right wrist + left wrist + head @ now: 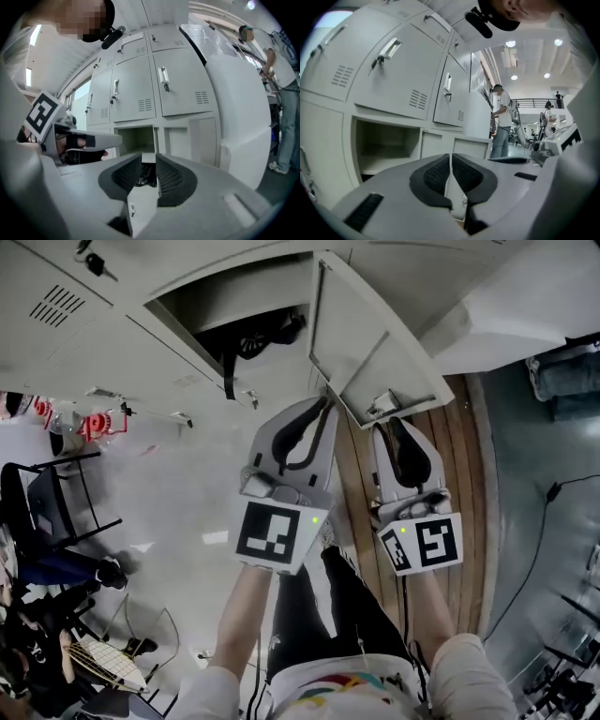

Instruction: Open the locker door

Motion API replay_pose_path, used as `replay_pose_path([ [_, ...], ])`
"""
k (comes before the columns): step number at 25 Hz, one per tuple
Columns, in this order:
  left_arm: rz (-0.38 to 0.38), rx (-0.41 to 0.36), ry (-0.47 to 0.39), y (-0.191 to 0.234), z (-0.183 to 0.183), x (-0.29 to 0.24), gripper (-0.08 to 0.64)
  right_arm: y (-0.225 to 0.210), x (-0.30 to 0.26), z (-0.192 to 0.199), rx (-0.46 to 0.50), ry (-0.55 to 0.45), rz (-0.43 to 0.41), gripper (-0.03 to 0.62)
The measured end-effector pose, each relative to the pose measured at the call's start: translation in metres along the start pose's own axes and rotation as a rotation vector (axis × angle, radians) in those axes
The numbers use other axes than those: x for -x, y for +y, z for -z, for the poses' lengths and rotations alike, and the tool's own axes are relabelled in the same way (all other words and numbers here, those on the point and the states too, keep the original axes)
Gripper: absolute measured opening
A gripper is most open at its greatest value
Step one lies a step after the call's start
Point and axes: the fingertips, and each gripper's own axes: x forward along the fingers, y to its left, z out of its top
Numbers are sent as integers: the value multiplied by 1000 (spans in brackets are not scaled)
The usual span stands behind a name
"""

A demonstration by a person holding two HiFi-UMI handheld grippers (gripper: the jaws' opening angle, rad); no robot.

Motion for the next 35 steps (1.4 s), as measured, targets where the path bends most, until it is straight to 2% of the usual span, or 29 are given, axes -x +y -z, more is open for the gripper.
replay_pose_path([
  [2,-67,-54,-49,10,-24,14,21,6,-9,-27,25,-48,-3,57],
  [4,-131,-74,-96,17,-54,35,18,15,-11,-59,66,-83,6,8],
  [10,-323,-4,-104,24,-133,120,15,60,16,-158,246,-107,36,3],
  [14,-425,-11,-178,22,-177,169,15,99,38,-199,313,-120,-11,3],
  [18,-505,-22,-219,15,-191,209,15,132,56,-215,306,-156,-82,3],
  [22,-560,-77,-201,11,-178,236,15,156,62,-210,265,-177,-148,3],
  [26,-624,-83,-196,24,-170,258,15,170,70,-208,258,-175,-169,3],
  [31,-668,-87,-197,26,-176,274,15,190,75,-205,256,-188,-235,3],
  [35,-666,-104,-249,23,-185,280,15,201,80,-209,278,-208,-264,3],
])
